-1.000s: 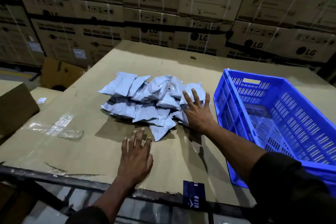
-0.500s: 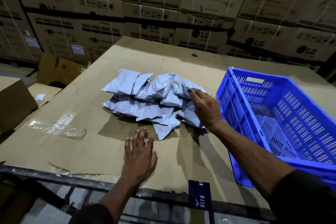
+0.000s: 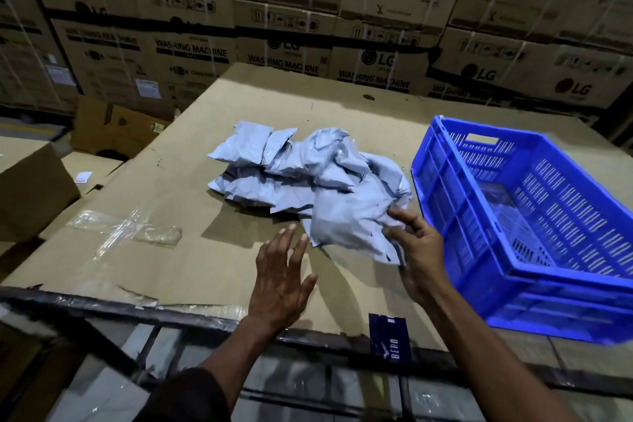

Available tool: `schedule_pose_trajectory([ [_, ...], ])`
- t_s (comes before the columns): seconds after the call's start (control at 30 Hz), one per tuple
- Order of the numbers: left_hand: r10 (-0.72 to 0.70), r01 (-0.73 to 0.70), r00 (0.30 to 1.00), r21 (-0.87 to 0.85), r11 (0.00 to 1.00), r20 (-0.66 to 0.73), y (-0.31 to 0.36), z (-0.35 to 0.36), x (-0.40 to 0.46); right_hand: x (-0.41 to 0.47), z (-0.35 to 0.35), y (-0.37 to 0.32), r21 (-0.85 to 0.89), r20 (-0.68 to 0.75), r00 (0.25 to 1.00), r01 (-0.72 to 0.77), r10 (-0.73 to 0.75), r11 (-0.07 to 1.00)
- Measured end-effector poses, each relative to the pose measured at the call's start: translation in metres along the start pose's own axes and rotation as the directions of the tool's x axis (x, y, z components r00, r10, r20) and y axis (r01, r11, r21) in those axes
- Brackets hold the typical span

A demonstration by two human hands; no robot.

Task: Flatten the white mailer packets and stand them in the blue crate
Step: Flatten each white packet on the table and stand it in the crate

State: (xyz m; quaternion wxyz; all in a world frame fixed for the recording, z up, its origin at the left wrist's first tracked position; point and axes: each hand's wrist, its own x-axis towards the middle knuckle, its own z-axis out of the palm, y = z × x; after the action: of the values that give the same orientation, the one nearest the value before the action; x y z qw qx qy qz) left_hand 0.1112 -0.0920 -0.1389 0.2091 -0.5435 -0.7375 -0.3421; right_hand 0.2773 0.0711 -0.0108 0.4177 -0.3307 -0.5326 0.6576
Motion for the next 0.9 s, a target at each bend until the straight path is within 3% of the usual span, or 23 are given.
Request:
schedule_pose_trajectory([
  [0.13, 0.052, -0.052, 0.998, 0.007, 0.999, 0.024, 0.003, -0.004, -0.003, -0.02, -0.016, 0.03, 0.172, 0.095, 0.963, -0.264, 0.251, 0.949],
  [0.27, 0.047, -0.05, 0.99, 0.017, 0.999, 0.133, 0.001, -0.006, -0.005, -0.028, -0.024, 0.056, 0.064, 0.042, 0.903, -0.43, 0.428, 0.901],
  [0.33, 0.066, -0.079, 0.969, 0.048, 0.996, 0.237, 0.0, -0.007, -0.006, -0.026, -0.031, 0.069, -0.265, -0.045, 0.941, -0.336, 0.336, 0.904],
  [0.4, 0.078, -0.106, 0.949, 0.076, 0.991, 0.305, -0.001, -0.006, -0.006, -0.028, -0.036, 0.074, -0.655, -0.059, 0.988, -0.146, 0.143, 0.742],
  [0.43, 0.079, -0.112, 0.943, 0.087, 0.99, 0.322, -0.001, -0.005, -0.007, -0.029, -0.038, 0.075, -0.768, -0.036, 0.999, -0.05, 0.035, 0.639],
  [0.5, 0.073, -0.113, 0.937, 0.098, 0.989, 0.342, 0.0, -0.003, -0.007, -0.033, -0.035, 0.074, -0.872, 0.054, 0.979, 0.143, -0.199, 0.468],
  [0.57, 0.073, -0.115, 0.935, 0.102, 0.988, 0.346, 0.0, -0.003, -0.006, -0.033, -0.018, 0.071, -0.872, 0.215, 0.906, 0.346, -0.365, 0.347],
  [0.63, 0.061, -0.104, 0.938, 0.109, 0.989, 0.342, 0.0, -0.003, -0.004, -0.032, 0.005, 0.073, -0.831, 0.407, 0.835, 0.506, -0.37, 0.23],
  [0.7, 0.021, -0.069, 0.932, 0.12, 0.99, 0.361, 0.0, -0.003, -0.002, -0.033, 0.025, 0.086, -0.817, 0.527, 0.82, 0.561, -0.223, 0.134],
  [0.8, -0.043, -0.022, 0.913, 0.155, 0.988, 0.406, -0.002, 0.001, -0.002, -0.032, 0.032, 0.114, -0.848, 0.529, 0.848, 0.529, 0.004, 0.027],
  [0.9, -0.052, -0.033, 0.892, 0.179, 0.983, 0.449, -0.009, 0.004, -0.009, -0.031, 0.025, 0.13, -0.851, 0.522, 0.853, 0.521, 0.003, -0.065],
])
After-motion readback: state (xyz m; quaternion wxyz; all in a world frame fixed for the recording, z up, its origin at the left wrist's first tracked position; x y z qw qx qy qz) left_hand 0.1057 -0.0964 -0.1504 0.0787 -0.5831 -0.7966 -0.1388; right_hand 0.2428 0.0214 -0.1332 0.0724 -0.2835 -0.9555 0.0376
